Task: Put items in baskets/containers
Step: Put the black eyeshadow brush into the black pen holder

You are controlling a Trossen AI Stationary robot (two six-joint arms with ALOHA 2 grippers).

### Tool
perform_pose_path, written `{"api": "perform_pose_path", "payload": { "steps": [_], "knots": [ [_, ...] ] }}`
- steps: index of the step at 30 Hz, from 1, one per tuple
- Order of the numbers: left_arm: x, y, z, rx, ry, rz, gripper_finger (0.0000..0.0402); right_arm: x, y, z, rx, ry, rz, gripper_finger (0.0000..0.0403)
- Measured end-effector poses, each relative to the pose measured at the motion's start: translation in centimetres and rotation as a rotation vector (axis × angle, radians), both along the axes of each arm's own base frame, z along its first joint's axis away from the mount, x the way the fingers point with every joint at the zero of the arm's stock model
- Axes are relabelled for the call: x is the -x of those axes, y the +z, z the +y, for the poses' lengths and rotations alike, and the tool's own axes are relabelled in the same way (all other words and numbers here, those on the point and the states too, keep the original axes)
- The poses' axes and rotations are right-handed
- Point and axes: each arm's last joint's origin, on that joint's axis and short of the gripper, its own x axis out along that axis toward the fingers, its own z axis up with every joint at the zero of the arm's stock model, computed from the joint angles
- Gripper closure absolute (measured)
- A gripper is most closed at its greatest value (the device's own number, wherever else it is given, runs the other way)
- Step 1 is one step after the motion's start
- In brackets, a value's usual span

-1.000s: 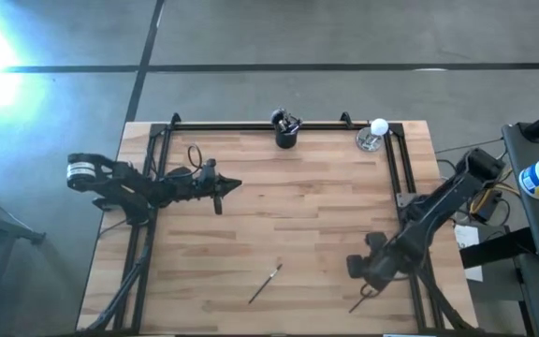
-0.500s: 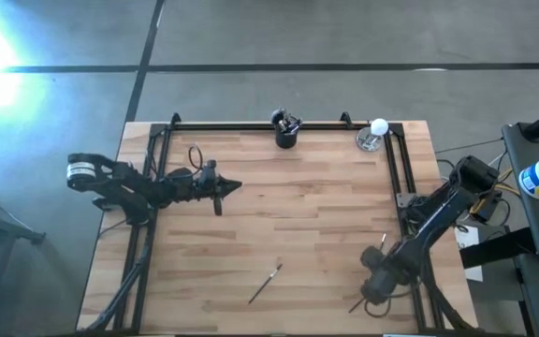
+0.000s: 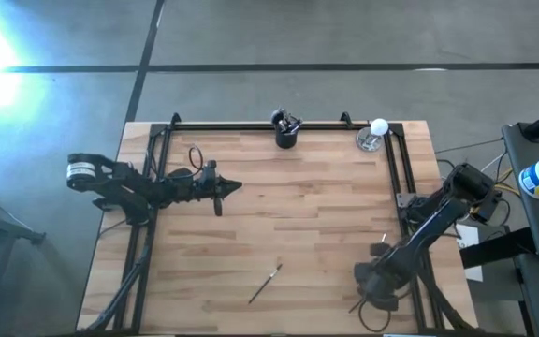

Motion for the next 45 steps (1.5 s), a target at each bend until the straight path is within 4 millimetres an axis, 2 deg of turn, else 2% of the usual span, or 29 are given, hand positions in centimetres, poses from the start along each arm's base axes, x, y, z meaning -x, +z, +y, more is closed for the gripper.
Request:
{"api": "perform_pose_path", "payload": {
  "steps": [5, 11, 19, 24, 29, 32, 38, 41, 45],
  "knots": [
    [0.0, 0.0, 0.0, 0.000, 0.005, 0.000, 0.0402, -0.1, -1.4, 0.3, 0.005, 0.146, 0.035, 0.0289],
    [0.0, 0.0, 0.0, 0.000, 0.006, 0.000, 0.0402, -0.1, -1.8, 0.5, -0.002, 0.239, 0.035, 0.0309],
    [0.0, 0.0, 0.0, 0.001, 0.006, 0.001, 0.0402, -0.2, -1.7, 0.6, -0.023, 0.255, 0.005, 0.0380],
    [0.0, -0.2, 0.0, 0.025, 0.007, 0.016, 0.0402, -0.5, -1.2, 0.7, -0.057, 0.243, -0.041, 0.0394],
    [-0.9, 0.0, 0.2, 0.125, 0.013, 0.042, 0.0401, -0.9, 0.6, 0.9, -0.072, 0.228, -0.070, 0.0395],
    [-1.8, 0.1, 0.2, 0.190, -0.051, 0.087, 0.0401, -1.5, 2.1, 0.6, -0.035, 0.242, -0.080, 0.0395],
    [-3.9, 1.2, -0.5, 0.319, -0.284, 0.152, 0.0401, -4.2, 4.3, -1.5, 0.111, 0.309, -0.155, 0.0395],
    [-4.9, 1.7, -1.2, 0.390, -0.397, 0.221, 0.0401, -5.9, 4.8, -3.2, 0.190, 0.345, -0.214, 0.0395],
    [-6.0, 2.3, -2.4, 0.437, -0.447, 0.323, 0.0389, -8.3, 5.5, -5.9, 0.318, 0.422, -0.283, 0.0395]
  ]
}}
